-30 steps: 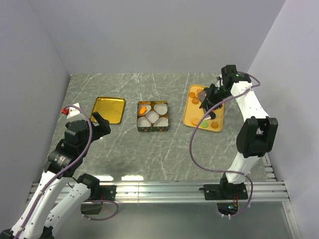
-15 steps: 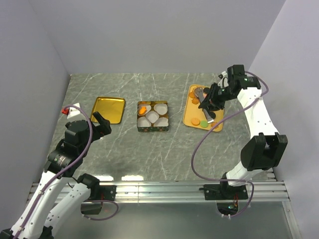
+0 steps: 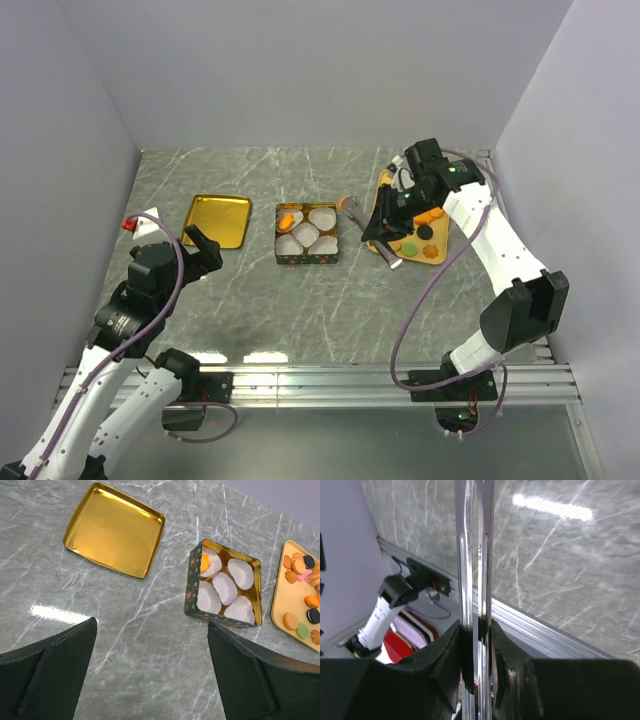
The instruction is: Pack the cookies
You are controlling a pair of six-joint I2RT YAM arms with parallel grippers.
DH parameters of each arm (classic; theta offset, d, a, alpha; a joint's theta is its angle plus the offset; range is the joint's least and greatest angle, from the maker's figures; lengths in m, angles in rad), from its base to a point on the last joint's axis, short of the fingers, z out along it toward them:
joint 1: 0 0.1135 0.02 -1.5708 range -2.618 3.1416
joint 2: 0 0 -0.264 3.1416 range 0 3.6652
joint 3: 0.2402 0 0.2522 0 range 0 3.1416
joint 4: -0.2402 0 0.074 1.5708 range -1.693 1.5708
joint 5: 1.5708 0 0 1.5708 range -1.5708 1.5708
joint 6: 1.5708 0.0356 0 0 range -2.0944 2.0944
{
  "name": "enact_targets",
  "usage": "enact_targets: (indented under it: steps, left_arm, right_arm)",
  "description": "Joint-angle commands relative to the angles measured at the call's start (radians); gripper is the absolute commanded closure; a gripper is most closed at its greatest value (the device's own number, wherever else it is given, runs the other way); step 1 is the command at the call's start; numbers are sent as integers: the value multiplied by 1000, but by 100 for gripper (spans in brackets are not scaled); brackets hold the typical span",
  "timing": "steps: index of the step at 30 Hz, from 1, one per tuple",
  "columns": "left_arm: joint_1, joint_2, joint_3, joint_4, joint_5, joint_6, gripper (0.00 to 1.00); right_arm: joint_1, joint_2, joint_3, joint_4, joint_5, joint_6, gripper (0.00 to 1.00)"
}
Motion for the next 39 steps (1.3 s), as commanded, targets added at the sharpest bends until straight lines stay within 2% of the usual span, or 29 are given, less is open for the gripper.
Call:
enact_targets:
  steps: [1, 18, 35, 39]
  left_arm:
    - [0, -9, 5, 22, -15, -1, 2]
    - [0, 0, 4, 22, -12, -1, 1]
    - [3, -9, 2, 25, -12, 0, 1]
    - [5, -5, 5, 22, -12, -1, 0]
  right_arm:
    - [41, 23, 27, 19, -6, 24, 76]
    - [145, 289, 225, 17, 25, 52, 76]
    - [150, 404, 281, 43, 89, 72, 72]
    - [148, 430, 309, 36, 103, 69, 69]
